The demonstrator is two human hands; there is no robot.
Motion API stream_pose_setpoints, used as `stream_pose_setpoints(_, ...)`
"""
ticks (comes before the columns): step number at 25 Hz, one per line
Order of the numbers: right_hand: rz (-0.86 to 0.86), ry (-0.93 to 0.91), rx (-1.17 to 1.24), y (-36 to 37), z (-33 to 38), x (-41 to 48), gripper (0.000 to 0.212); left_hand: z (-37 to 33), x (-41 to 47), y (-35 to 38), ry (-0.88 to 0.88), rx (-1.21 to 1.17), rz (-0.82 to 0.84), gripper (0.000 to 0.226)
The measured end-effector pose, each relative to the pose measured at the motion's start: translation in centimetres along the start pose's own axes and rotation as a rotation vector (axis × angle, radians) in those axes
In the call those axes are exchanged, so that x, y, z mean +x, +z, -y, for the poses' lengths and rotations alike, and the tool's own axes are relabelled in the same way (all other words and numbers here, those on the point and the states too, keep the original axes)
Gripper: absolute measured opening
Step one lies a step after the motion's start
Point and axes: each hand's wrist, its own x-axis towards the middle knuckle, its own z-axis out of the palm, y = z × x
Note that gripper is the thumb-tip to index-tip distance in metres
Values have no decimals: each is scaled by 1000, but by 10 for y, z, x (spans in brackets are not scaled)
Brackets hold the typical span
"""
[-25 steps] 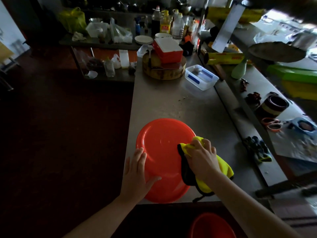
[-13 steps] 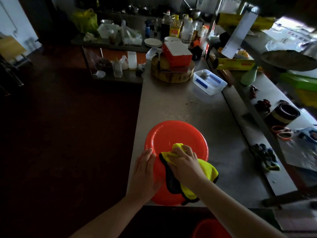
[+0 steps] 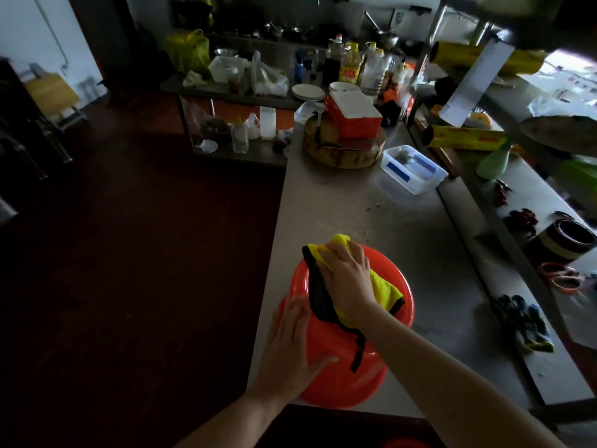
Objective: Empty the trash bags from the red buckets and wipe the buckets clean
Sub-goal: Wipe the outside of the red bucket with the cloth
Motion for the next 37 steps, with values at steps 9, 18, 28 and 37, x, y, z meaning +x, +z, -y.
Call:
stream_pose_setpoints(9, 229, 79, -224, 4, -14, 46, 48, 0, 2, 1, -1, 51, -14, 104)
stream_pose_setpoints(18, 164, 254, -196, -24, -85, 25, 39, 0, 1, 6, 28, 54, -50, 102)
stream_pose_setpoints(28, -100, 419, 98, -26, -102, -74, 36, -1, 0, 4, 26, 69, -17, 102)
stream_pose_setpoints(37, -361, 381, 200, 3, -69, -143, 38, -3, -1, -2, 23, 102, -7, 103)
